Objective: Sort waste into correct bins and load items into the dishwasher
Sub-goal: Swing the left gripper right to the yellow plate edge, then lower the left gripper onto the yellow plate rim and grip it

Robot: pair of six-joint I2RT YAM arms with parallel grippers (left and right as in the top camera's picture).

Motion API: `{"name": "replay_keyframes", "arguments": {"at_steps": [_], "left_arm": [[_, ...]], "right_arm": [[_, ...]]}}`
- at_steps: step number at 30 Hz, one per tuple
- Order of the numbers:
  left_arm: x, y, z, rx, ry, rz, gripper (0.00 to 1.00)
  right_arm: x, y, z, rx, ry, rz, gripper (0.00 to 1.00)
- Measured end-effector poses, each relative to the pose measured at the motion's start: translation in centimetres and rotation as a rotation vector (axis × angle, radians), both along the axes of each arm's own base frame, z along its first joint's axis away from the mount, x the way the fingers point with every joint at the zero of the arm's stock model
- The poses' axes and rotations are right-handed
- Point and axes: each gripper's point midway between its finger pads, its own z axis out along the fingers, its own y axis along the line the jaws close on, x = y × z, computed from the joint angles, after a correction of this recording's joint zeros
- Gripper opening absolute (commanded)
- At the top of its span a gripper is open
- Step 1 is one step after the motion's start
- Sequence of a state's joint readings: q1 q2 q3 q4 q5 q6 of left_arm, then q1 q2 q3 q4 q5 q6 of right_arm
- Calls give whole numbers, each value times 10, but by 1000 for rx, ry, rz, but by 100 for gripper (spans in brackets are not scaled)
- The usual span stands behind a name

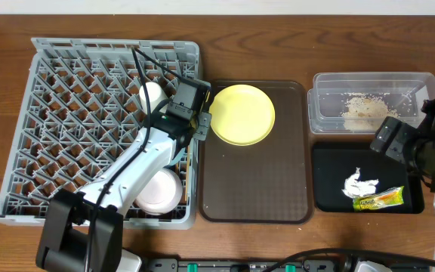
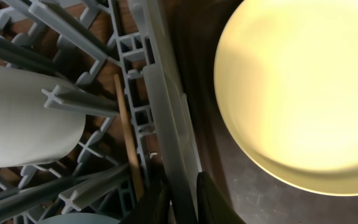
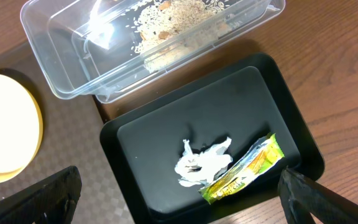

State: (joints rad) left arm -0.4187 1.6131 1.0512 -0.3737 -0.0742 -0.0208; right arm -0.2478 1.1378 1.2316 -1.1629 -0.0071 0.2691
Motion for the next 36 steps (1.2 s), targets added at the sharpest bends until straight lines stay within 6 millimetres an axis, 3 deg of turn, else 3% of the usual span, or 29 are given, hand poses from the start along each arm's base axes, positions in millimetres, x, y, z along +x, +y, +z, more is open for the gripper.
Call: {"name": "replay_keyframes", "arguments": {"at_steps": [12,15,22,26,29,33,36], "left_arm": [[7,1,1,-5,-25,-10,8],[7,1,1,-5,-26,-10,17],[8,-2,2,-9,-34,-35,50],[3,0,2,4,-3,-38,52],[5,-1,19,-5,-13,-32,54],[7,-4,64,-74,-93,10,54],[-4,-17,96,-167,-137,19,54]], "right_arm": [[0,0,0,-1,0,0,99],[0,0,0,-1,0,0,99],[0,0,0,0,0,0,99],[0,0,0,0,0,0,99],[0,0,0,0,0,0,99],[0,0,0,-1,0,0,99],[0,0,0,0,0,0,99]]}}
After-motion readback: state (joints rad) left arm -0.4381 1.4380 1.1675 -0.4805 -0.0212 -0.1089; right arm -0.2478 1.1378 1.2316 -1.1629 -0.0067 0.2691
